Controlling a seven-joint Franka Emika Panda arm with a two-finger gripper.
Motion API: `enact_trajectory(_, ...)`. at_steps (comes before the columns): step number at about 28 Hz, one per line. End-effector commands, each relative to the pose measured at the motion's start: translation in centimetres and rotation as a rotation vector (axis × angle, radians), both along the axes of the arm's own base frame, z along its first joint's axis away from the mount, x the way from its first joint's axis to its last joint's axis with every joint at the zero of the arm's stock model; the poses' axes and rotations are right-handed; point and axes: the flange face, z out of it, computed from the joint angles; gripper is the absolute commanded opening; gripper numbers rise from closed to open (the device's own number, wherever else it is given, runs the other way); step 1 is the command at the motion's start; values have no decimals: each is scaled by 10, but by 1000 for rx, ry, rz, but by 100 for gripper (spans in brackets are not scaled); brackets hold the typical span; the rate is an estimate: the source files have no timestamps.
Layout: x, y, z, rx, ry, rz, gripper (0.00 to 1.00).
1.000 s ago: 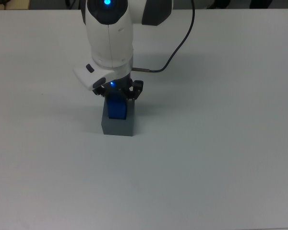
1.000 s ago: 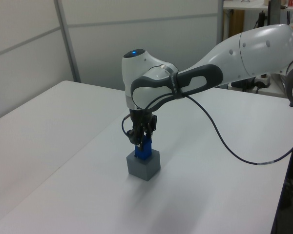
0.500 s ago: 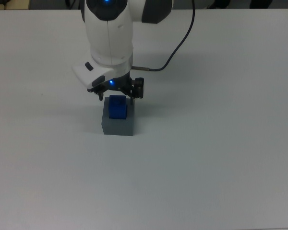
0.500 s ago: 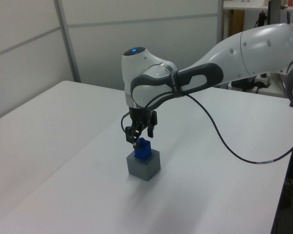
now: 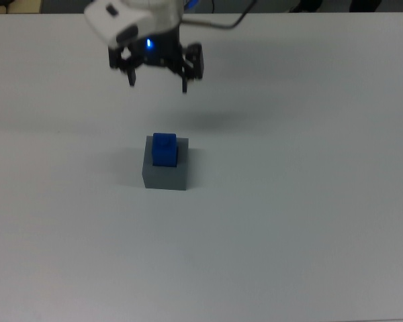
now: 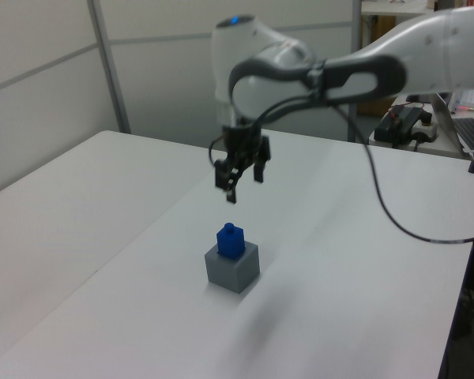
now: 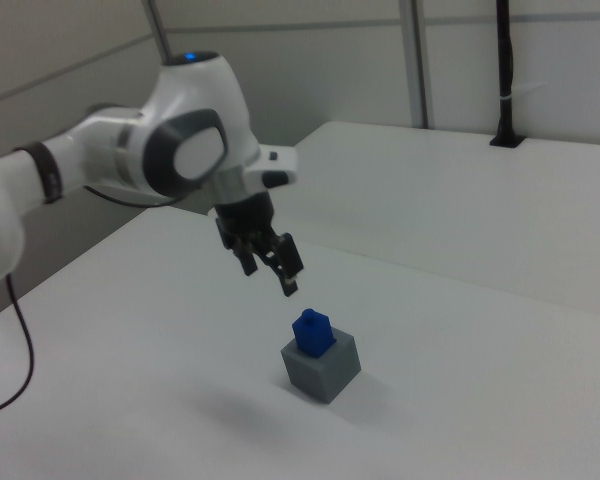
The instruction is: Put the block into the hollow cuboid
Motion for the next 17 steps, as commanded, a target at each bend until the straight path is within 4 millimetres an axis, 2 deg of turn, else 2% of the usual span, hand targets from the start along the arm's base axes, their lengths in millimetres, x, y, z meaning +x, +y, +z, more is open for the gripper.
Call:
enact_trajectory(1, -42, -4, 28, -11, -8, -6, 100)
enact_trajectory(9, -48, -15, 46, -12, -40, -15, 100)
enact_trajectory(17, -55, -15, 52, -7, -32, -1, 100)
